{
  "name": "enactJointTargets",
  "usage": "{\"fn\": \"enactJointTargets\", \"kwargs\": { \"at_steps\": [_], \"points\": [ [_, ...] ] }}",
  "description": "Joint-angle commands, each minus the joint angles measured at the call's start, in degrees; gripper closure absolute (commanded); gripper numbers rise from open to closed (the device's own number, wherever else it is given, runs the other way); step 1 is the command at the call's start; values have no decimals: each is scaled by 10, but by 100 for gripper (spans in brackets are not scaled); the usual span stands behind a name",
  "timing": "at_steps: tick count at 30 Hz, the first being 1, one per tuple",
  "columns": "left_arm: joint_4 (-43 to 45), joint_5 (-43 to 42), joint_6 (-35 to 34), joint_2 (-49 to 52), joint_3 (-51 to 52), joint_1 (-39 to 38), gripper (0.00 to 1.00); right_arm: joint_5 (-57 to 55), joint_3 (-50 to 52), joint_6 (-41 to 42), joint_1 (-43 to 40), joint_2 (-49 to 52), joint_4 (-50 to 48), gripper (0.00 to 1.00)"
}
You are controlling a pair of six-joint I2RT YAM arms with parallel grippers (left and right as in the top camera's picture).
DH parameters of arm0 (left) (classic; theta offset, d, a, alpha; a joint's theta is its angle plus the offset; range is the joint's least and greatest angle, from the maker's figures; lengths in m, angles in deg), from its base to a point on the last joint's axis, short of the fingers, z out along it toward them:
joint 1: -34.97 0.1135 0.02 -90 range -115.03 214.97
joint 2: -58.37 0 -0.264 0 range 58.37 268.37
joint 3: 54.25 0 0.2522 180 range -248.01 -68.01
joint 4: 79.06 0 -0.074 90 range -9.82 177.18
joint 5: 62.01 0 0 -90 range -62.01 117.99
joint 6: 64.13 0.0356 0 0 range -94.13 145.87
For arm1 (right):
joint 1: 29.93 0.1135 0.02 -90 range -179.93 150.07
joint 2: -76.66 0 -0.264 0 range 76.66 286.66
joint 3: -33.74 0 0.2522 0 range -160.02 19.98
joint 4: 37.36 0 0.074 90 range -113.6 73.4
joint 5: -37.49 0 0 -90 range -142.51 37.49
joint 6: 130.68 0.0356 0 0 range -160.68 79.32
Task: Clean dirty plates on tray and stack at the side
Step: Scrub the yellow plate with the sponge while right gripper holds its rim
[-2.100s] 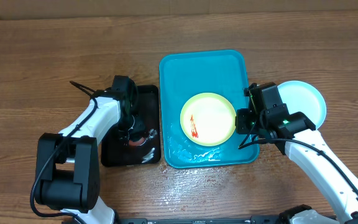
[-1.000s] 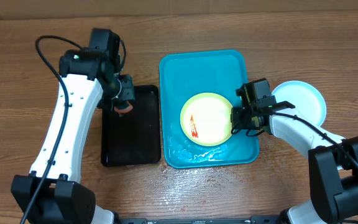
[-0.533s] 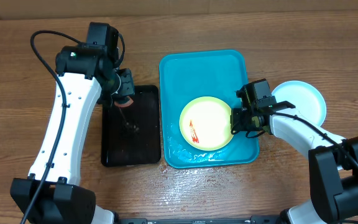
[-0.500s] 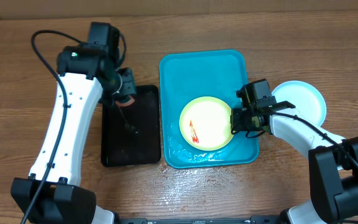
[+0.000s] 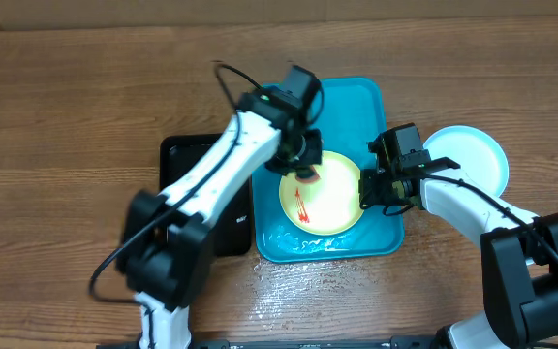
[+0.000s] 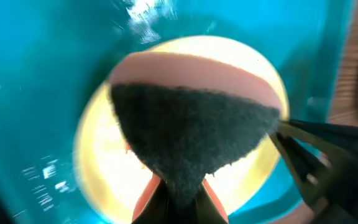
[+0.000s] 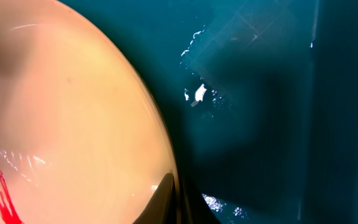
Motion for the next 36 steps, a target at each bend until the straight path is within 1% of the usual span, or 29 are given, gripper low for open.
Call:
{"fn": "enactJointTargets", "kwargs": {
  "at_steps": [1, 4, 6, 10, 14, 17, 20, 24, 29, 31, 33, 36],
  "points": [
    [11, -23, -46, 61, 2, -16, 96, -2, -3, 0, 3, 4, 6, 96],
    [5, 11, -51, 92, 2, -15, 96, -2, -3, 0, 3, 4, 7, 96],
    [-8, 50, -51, 106, 2, -10, 96, -2, -3, 0, 3, 4, 8, 96],
    [-18, 69, -50, 109, 2, 10, 96, -2, -3, 0, 3, 4, 10, 96],
    [-46, 122, -43, 109, 1, 24, 96, -2, -3, 0, 3, 4, 10, 96],
    [-37, 96, -4, 110, 1, 26, 96, -2, -3, 0, 3, 4, 9, 96],
    [-13, 25, 32, 110, 1, 18, 96, -2, -3, 0, 3, 4, 9, 96],
    [27, -72, 40, 117, 1, -2, 96, -2, -3, 0, 3, 4, 9, 96],
    [40, -147, 37, 131, 1, -27, 96, -2, -3, 0, 3, 4, 11, 96],
    [30, -160, 37, 132, 1, -32, 96, -2, -3, 0, 3, 4, 12, 96],
    [11, -156, 38, 132, 1, -34, 96, -2, -3, 0, 3, 4, 13, 96],
    [-35, -97, 37, 132, 1, -32, 96, -2, -3, 1, 3, 4, 14, 96]
  ]
}}
